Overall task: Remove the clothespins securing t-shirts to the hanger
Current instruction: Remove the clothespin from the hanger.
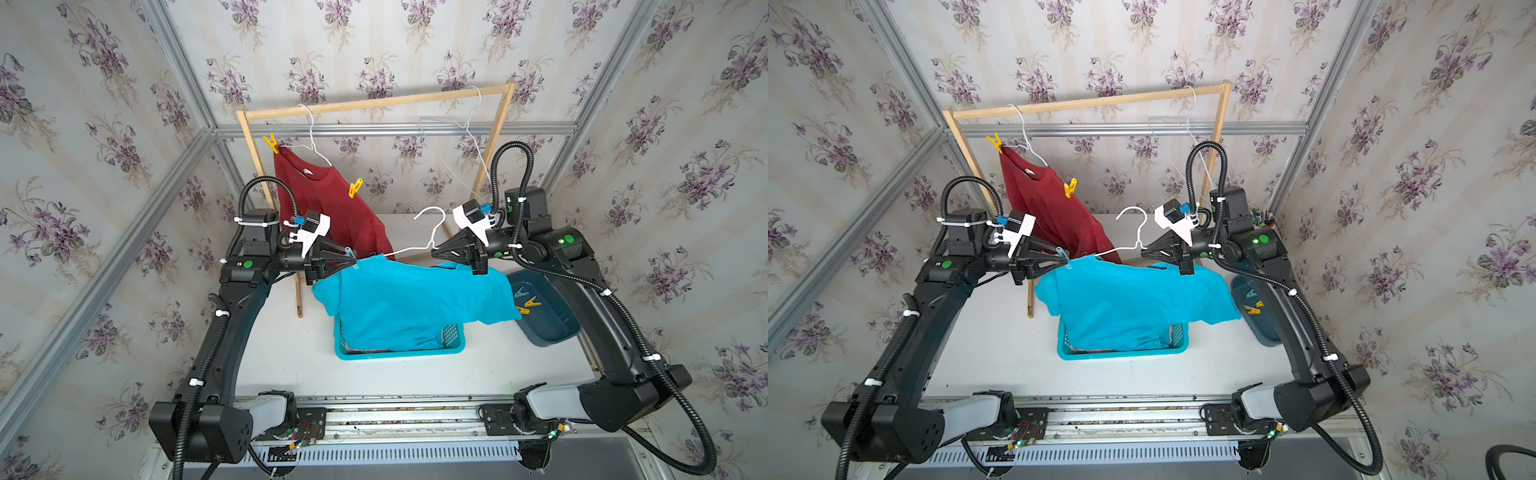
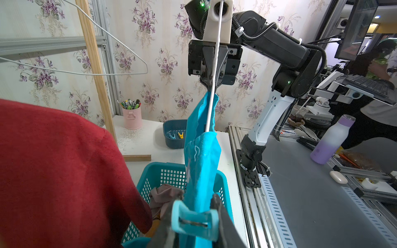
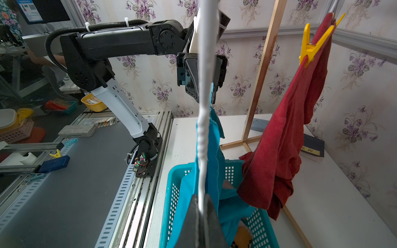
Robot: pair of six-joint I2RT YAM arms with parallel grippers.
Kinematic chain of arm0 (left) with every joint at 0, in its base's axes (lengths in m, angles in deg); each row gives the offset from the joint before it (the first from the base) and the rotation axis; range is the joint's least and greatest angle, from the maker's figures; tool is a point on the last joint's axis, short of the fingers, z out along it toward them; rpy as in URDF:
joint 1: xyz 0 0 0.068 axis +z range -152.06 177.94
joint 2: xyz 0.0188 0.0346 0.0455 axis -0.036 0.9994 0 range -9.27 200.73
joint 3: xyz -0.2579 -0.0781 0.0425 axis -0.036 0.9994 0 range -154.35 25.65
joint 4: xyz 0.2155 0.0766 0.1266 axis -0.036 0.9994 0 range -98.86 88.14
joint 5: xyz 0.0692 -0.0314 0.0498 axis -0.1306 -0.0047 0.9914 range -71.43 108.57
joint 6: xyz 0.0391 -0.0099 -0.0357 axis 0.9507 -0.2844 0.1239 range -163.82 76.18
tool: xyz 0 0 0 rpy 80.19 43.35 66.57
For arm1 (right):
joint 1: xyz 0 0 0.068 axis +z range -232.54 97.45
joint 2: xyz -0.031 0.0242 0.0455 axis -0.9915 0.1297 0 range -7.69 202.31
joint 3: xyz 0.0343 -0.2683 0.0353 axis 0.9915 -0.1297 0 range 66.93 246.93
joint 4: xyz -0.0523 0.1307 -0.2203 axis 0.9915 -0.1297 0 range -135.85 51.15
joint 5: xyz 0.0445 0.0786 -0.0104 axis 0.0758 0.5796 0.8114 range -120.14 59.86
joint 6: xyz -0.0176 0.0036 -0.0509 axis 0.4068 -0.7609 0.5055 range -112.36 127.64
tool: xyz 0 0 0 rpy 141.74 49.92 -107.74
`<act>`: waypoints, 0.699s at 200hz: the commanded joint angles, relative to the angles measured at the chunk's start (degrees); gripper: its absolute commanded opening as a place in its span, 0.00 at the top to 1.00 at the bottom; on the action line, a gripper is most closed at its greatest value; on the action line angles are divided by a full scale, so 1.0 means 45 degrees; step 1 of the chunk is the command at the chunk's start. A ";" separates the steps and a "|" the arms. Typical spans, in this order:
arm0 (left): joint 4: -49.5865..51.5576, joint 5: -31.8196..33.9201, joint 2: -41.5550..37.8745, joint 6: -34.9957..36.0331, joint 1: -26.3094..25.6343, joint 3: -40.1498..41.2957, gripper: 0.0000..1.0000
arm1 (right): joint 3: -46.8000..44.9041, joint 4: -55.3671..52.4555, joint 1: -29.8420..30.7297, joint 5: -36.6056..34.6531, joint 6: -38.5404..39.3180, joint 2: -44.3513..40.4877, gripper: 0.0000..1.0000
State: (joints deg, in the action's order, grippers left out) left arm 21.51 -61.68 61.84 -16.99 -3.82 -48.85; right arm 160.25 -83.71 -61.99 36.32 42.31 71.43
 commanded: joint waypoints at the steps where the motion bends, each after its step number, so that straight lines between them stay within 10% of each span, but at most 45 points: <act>1: -0.0088 -0.0314 -0.0032 0.0079 0.0013 -0.0102 0.84 | 0.0058 0.0215 0.0001 0.0309 0.0147 -0.0026 1.00; 140: -0.0103 0.1758 -0.0759 -0.0197 0.0034 -0.0690 0.99 | -0.0757 0.0938 0.0025 -0.2459 -0.0398 0.0026 1.00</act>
State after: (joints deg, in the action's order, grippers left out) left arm 21.48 -56.52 59.13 -18.06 -3.80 -51.23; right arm 157.85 -81.76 -61.99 27.47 40.56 71.43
